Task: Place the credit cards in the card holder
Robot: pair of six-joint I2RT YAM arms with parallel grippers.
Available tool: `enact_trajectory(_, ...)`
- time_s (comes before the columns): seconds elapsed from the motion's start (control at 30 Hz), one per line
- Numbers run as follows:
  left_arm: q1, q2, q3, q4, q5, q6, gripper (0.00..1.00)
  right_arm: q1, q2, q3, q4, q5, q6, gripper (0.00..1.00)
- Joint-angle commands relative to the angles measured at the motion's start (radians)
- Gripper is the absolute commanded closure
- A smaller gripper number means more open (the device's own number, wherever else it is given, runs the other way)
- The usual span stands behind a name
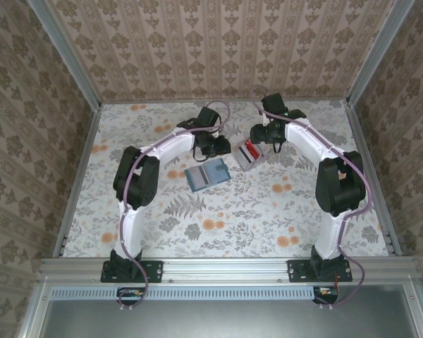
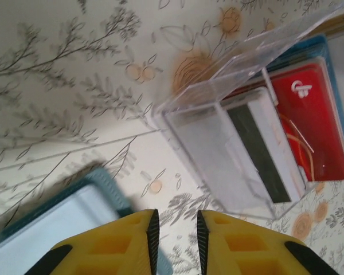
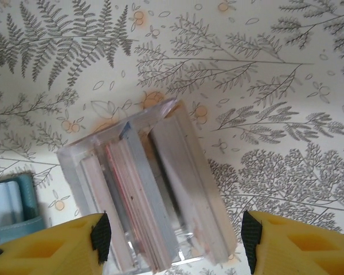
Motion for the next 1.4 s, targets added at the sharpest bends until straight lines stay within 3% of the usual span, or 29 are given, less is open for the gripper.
enact_trajectory(0.0, -0.020, 0.056, 0.102, -0.051, 0.008, 0.007, 0.68, -0.004, 0.046, 0.043, -0.064, 0.047, -0.053, 0.35)
enact_trajectory(0.3, -0.066, 0.186, 0.263, -0.099, 0.026, -0.002, 0.66, -0.028, 0.109, 0.079, -0.092, 0.019, -0.065, 0.35)
enact_trajectory(1.0, -0.059, 0.201, 0.140, -0.047, 0.020, -0.022, 0.66, -0.060, 0.104, 0.090, -0.097, 0.109, -0.065, 0.41)
enact_trajectory(1.37, -0.057, 0.193, 0.130, -0.039, 0.021, -0.025, 0.66, -0.060, 0.068, 0.059, -0.078, 0.105, -0.061, 0.50)
